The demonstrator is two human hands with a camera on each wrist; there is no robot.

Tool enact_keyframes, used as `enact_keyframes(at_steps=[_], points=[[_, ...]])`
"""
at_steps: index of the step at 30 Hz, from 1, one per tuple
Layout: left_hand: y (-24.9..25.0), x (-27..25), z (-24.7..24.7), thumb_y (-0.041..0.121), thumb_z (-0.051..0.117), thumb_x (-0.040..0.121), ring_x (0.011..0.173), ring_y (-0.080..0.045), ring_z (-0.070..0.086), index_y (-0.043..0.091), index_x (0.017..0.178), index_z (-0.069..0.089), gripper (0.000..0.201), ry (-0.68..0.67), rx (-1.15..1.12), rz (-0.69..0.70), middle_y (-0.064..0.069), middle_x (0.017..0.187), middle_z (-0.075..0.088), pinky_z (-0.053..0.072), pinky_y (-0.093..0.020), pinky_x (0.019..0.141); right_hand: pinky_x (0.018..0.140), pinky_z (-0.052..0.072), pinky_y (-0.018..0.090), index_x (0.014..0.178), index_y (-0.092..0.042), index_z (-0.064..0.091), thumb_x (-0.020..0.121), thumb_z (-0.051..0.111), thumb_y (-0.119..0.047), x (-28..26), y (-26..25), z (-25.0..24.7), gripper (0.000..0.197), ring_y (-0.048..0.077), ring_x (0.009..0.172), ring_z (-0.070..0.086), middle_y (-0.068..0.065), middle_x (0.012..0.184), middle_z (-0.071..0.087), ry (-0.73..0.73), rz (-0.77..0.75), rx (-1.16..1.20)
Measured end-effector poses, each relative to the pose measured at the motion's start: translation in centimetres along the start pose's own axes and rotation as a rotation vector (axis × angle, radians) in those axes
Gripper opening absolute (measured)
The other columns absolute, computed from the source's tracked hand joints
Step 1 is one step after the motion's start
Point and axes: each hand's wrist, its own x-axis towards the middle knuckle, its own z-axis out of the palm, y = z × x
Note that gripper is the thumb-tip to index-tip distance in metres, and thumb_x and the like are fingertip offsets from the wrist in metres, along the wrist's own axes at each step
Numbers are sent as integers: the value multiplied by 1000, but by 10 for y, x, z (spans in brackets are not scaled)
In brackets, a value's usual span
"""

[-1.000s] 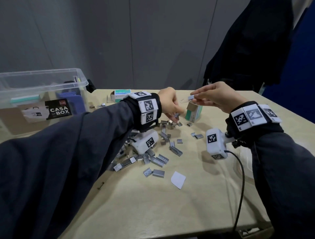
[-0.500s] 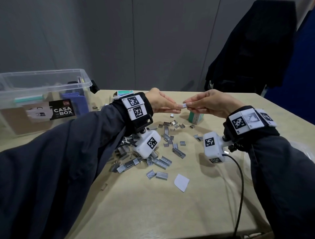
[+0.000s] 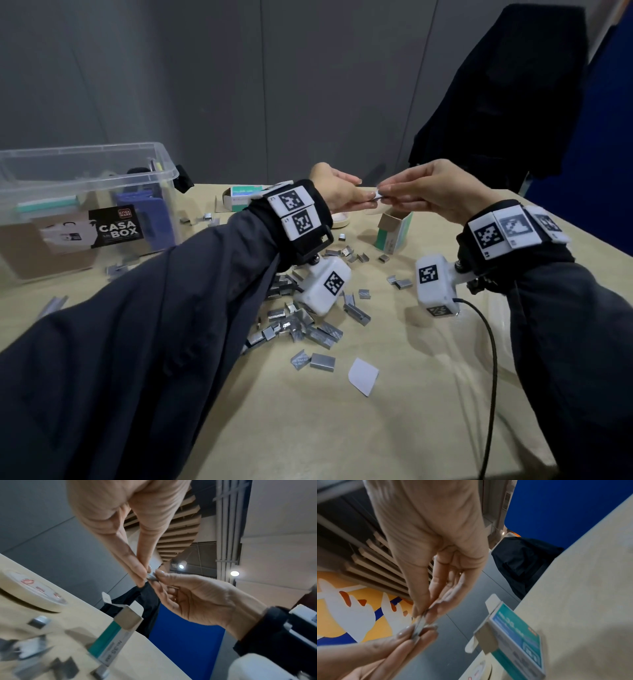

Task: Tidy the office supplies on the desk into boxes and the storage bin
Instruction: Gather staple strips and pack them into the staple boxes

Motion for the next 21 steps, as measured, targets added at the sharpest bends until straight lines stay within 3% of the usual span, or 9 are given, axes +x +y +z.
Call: enact_keyframes(at_steps=[4, 7, 9, 10, 12, 14, 16, 18, 21], points=[[-1, 7, 16, -17, 69, 77, 76, -35, 70, -8, 111, 54, 37, 25, -104, 45, -32, 96, 66, 61, -32, 69, 68, 57, 16, 100, 0, 70, 88, 68, -3, 8, -3, -8, 13, 10, 73, 71, 8, 83, 73, 67, -75, -2], [-4, 17, 29, -10, 68, 82, 75, -31, 67, -5, 103, 53, 26, 68, -121, 37, -30, 100, 65, 60, -30, 63, 63, 56, 14, 98, 2, 68, 89, 67, -2, 16, -4, -13, 10, 9, 69, 70, 10, 84, 70, 145, -80, -24], [-8, 25, 36, 0, 65, 88, 81, -27, 61, -6, 115, 51, 31, 150, -75, 10, -23, 110, 60, 59, -30, 60, 55, 54, 15, 88, -4, 68, 87, 71, -4, 24, 1, -16, 3, 7, 64, 68, 8, 81, 69, 220, -61, -132], [-11, 29, 39, 5, 61, 91, 88, -26, 57, -5, 125, 47, 38, 182, -39, -12, -17, 115, 55, 60, -32, 65, 53, 52, 16, 82, -9, 68, 85, 74, -7, 30, 7, -18, 7, 6, 64, 66, 6, 78, 69, 271, -49, -235], [-16, 29, 43, 10, 50, 93, 105, -31, 52, 2, 136, 39, 45, 212, -1, -62, -11, 124, 47, 54, -41, 88, 59, 52, 23, 73, -17, 70, 79, 80, -14, 40, 19, -19, 13, 8, 70, 63, 1, 75, 69, 371, -13, -479], [-19, 30, 44, 14, 43, 91, 121, -36, 49, 4, 136, 40, 46, 201, 1, -114, -15, 135, 46, 45, -47, 102, 73, 55, 31, 74, -19, 73, 77, 83, -20, 47, 27, -16, 10, 12, 78, 61, 0, 81, 70, 402, 23, -621], [-20, 28, 45, 16, 38, 91, 115, -37, 50, 6, 128, 44, 39, 157, -41, -165, -14, 128, 47, 44, -53, 102, 78, 54, 33, 78, -17, 76, 75, 84, -22, 52, 33, -13, 10, 12, 80, 60, 0, 84, 70, 372, 45, -644], [-19, 27, 47, 14, 32, 95, 105, -36, 48, 8, 128, 43, 35, 99, -128, -198, -8, 116, 40, 46, -59, 94, 81, 55, 34, 81, -13, 77, 71, 87, -23, 58, 35, -9, 17, 15, 83, 62, 2, 86, 72, 328, 82, -676], [-18, 28, 50, 11, 29, 96, 124, -41, 39, 8, 139, 39, 44, 70, -173, -208, -8, 133, 40, 47, -61, 90, 83, 57, 39, 87, -11, 75, 66, 87, -28, 64, 38, -5, 29, 22, 91, 65, 6, 94, 71, 315, 146, -763]])
